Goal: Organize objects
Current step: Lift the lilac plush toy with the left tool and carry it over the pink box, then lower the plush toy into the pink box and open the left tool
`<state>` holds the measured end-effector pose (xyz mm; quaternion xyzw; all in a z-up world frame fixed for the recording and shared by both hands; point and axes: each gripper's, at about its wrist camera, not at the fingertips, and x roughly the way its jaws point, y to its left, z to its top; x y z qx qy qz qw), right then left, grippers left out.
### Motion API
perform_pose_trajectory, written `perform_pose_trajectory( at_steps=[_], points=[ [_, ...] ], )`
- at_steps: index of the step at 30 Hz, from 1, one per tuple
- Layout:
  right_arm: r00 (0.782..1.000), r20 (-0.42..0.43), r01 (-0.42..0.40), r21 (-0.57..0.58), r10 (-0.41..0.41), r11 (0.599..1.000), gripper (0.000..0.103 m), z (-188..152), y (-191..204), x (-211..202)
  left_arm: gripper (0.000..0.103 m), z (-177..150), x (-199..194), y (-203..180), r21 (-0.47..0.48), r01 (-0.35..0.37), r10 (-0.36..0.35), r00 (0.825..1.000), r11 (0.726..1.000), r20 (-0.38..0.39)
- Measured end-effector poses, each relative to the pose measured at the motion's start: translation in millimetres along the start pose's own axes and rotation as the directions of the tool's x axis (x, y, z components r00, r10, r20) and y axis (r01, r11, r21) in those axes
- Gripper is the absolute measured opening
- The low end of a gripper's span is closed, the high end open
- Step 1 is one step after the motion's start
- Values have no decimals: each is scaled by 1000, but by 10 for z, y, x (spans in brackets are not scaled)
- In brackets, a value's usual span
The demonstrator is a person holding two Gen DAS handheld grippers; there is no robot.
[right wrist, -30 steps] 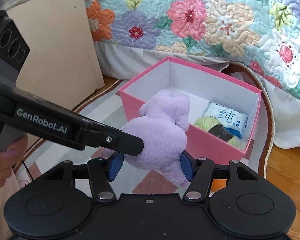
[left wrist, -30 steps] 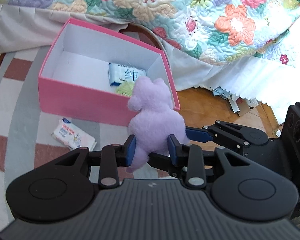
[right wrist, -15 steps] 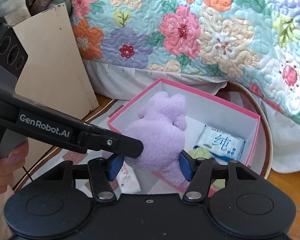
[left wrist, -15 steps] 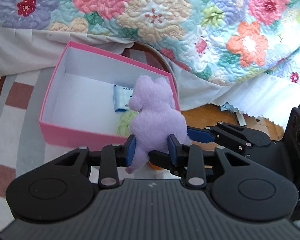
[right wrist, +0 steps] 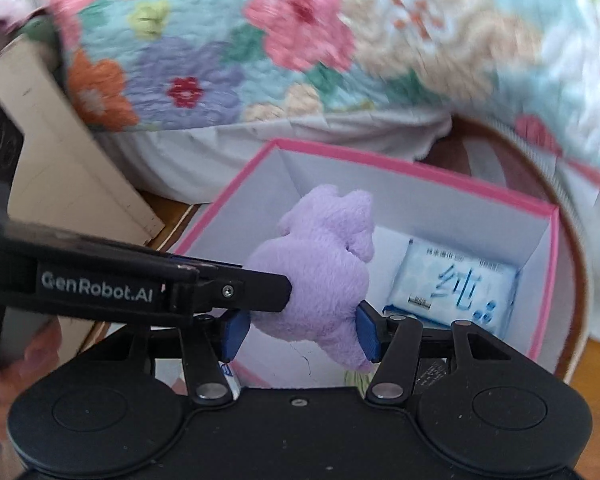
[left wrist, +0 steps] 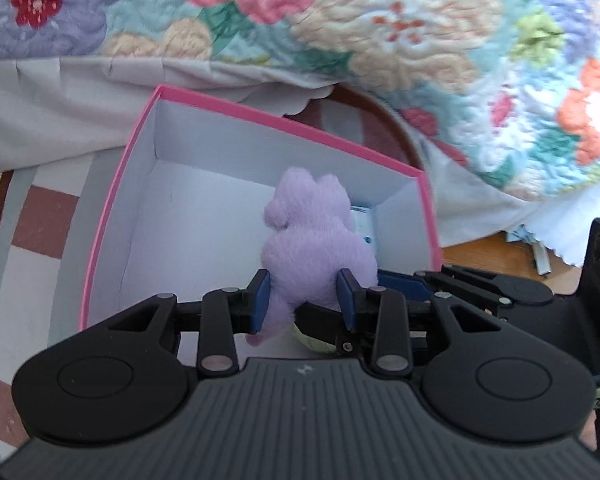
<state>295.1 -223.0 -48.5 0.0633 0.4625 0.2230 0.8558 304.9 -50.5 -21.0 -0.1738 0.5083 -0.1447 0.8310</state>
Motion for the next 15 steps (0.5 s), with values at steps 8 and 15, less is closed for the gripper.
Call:
perform_pose_trajectory(
  at_steps=[8,15],
  points=[
    [995,-33,-88,130,93,988,60,0,-324,256,34,74,254,54,-69,-50,48,998,996,-30],
    [997,-46,-52,111,58,992,59,133,-371,456,34,213,458,208,-91,-48,45,998,995,-35]
  ],
)
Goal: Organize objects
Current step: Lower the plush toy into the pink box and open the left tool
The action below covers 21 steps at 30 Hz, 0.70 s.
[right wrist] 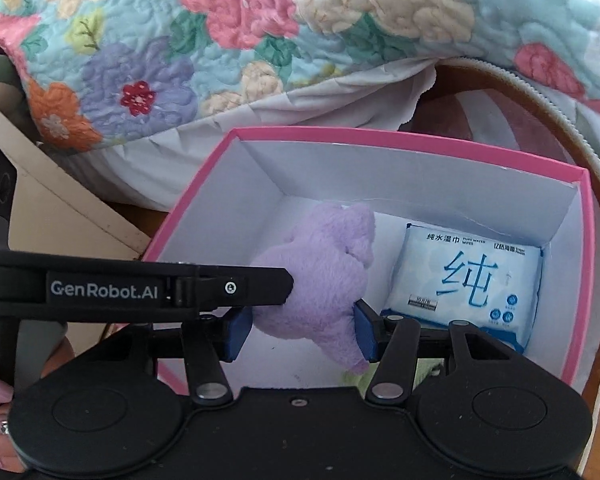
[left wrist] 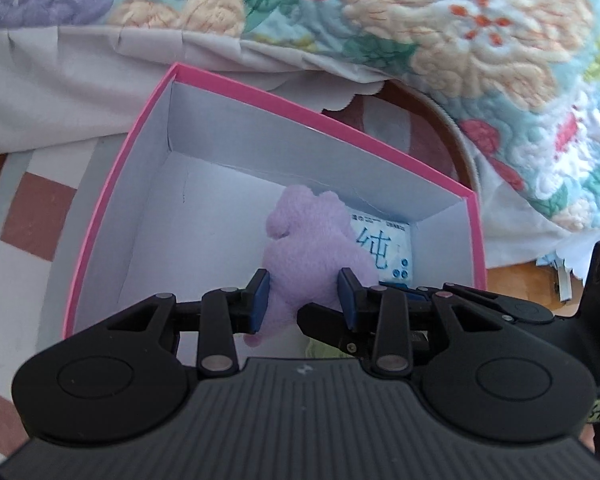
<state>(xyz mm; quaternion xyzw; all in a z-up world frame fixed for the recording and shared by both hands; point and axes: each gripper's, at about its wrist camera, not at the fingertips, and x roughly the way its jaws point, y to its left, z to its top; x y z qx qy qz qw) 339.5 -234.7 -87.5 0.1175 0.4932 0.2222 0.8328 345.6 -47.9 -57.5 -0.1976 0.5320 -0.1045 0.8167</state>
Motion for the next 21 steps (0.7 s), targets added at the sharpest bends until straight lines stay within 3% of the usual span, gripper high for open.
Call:
perform_pose_trajectory(
  at_steps=[9,14,16,21],
  points=[
    [995,-95,40,1,-39,999,60,129,-78,359,34,174,342,285,-92,15,-18,999,996,-28],
    [992,-116,48,-16,-50,999,60,106,-32,431,34,174,411,346,-78,19,-22,999,997,-35],
    [989,-125,74,-46,-79,996,53,79,-11,457,34,157,438,357,-84,21,-24,999,996,-35],
    [976,-132,156,-127,-173,980,49,84,46,512,34,119,493,312,-70,23,-24,1000,997,-15]
  ],
)
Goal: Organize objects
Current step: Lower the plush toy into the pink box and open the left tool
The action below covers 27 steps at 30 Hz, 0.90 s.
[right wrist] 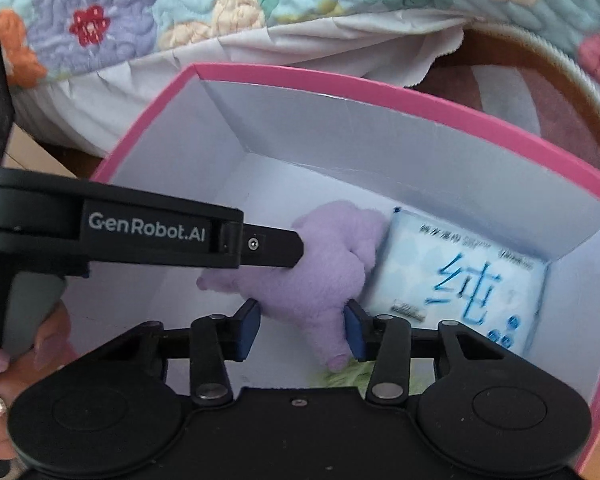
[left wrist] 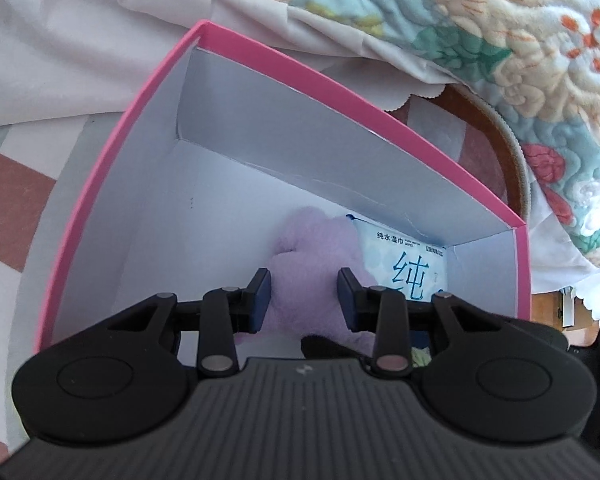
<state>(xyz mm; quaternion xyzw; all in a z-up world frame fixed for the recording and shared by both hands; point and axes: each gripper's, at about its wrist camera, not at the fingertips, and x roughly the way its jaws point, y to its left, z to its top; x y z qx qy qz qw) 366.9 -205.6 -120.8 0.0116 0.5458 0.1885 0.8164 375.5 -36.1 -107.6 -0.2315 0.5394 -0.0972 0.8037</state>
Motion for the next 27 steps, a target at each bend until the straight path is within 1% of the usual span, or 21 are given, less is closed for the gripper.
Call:
perform_pose_trajectory(
  at_steps=[2,4,6,7,8,9,13,15,19,24,27],
  points=[
    [1000,6,26,-8,-26,1000,49,26,-9,8,33,0,14,-39,8,-7,7,1000,1000,16],
    [999,11,31,0,-31,1000,49,41,-27,14,33,-9,26,-77,24,-32,31,999,999,29],
    [1000,-6,-2,23,2,1000,53,38,-72,36,32,-15,39,-94,32,-46,45,999,998,17],
    [999,-31,-35,51,36,998,54,52,-109,56,32,-20,38,-78,26,-40,40,999,999,9],
    [997,-36,-59,78,62,995,57,49,-155,42,32,-20,36,-63,20,-29,29,1000,999,7],
    [997,-24,-65,86,67,994,59,39,-181,10,32,-17,40,-47,15,-23,23,1000,1000,6],
    [996,20,-90,33,89,995,59,-44,-183,-216,30,-46,111,-65,26,-38,38,999,999,-10],
    [994,33,-103,-8,103,995,59,-111,-122,-348,30,-80,133,-101,44,-55,55,998,997,-2],
    [991,98,-78,-90,87,993,59,-263,-49,-567,30,-106,139,-139,35,-62,61,998,997,22],
    [988,139,-52,-107,66,993,59,-350,-26,-673,30,-127,126,-204,70,-103,99,993,992,56],
    [985,164,-36,-114,54,993,59,-438,-27,-770,30,-156,19,-244,92,-125,119,990,988,75]
  ],
)
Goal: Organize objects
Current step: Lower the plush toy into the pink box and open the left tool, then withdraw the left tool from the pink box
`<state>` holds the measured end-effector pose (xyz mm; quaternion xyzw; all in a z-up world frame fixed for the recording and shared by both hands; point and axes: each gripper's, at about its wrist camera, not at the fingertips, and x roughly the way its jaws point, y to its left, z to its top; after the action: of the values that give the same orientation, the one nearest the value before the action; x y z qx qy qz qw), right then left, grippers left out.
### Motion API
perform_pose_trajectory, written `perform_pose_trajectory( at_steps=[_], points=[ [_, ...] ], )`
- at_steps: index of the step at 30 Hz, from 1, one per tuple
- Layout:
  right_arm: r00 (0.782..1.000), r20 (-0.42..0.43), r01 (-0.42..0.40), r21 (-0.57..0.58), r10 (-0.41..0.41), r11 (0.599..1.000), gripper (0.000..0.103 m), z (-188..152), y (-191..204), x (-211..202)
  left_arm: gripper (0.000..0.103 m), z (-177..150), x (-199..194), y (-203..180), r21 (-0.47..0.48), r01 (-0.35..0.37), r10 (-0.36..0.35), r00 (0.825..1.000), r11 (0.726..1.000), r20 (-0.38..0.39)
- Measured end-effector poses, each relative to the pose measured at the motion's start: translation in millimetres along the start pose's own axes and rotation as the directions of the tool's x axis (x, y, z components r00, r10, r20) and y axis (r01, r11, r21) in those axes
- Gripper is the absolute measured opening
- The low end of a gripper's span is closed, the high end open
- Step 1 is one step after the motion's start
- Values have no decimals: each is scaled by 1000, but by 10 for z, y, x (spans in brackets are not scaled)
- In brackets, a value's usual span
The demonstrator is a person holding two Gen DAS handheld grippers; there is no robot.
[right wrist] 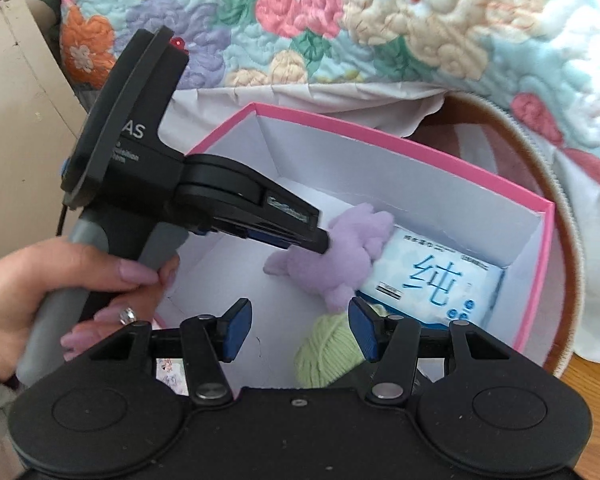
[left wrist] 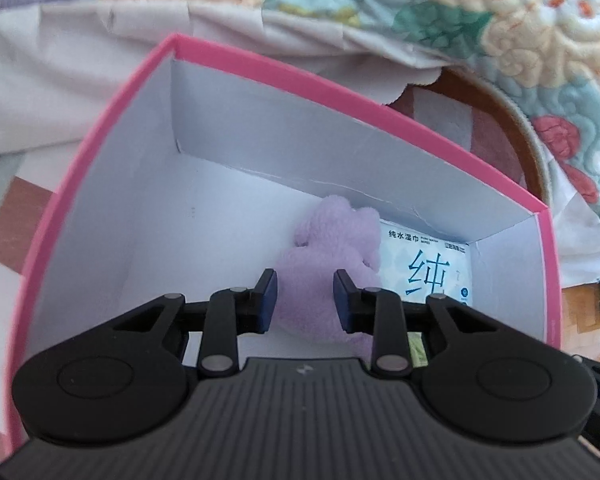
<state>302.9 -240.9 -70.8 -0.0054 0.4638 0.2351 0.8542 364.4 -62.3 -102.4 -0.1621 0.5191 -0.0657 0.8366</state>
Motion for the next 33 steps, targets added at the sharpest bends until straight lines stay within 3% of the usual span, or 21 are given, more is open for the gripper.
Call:
perform_pose_trajectory(
  at_steps=[3,9,18,33],
  points=[
    [999,35,-6,14,6,1000,59,-81,-3,-177,30,-34,-161,-54,47,-1,0,1000,999,23],
    [995,97,-3,49,-1,999,59,-182,25,-525,30,-132,-511,-40,84,36,-35,999,996,-14],
    [993,111,35,20,-37,999,61,-313,259,-859,31,-357,-1102,-21,163,35,-32,999,986,-15],
    [983,150,108,0,-107,994,70,-380,642,-1357,50,-733,-1867,-114,278,48,-42,999,960,-28]
  ],
)
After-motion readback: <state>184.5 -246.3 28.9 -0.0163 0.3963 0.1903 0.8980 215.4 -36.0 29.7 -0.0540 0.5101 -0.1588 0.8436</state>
